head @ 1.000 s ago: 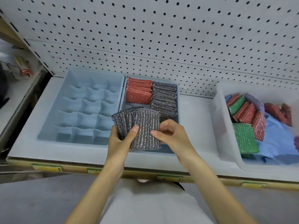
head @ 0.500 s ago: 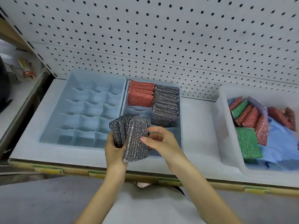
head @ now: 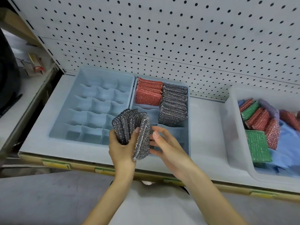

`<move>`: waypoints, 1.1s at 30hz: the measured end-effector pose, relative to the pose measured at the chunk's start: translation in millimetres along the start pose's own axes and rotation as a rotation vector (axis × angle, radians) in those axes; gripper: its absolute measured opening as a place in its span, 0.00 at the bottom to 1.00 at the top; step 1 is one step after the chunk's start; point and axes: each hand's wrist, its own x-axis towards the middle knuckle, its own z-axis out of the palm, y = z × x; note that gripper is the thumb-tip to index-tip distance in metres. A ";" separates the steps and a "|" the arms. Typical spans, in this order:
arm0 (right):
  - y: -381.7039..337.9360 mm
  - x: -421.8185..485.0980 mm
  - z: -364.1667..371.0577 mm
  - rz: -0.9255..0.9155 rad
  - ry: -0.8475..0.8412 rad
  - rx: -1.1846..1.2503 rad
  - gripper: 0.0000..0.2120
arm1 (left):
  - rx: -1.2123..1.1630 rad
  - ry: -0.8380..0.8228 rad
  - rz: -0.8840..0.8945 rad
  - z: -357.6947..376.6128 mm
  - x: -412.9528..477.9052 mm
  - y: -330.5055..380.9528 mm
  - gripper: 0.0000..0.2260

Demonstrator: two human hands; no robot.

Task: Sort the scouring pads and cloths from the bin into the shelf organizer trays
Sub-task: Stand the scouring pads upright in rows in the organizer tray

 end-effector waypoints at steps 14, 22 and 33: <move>-4.2 5.6 -6.5 0.031 -0.048 0.328 0.20 | -0.097 0.032 0.114 3.9 -1.1 18.1 0.20; -42.7 22.5 -78.4 -0.333 0.460 -0.499 0.05 | -0.120 -0.032 0.033 -6.9 17.2 11.0 0.14; -30.5 66.7 -93.2 -0.801 0.438 -1.939 0.14 | -0.035 -0.184 -0.045 -18.0 29.1 -13.3 0.18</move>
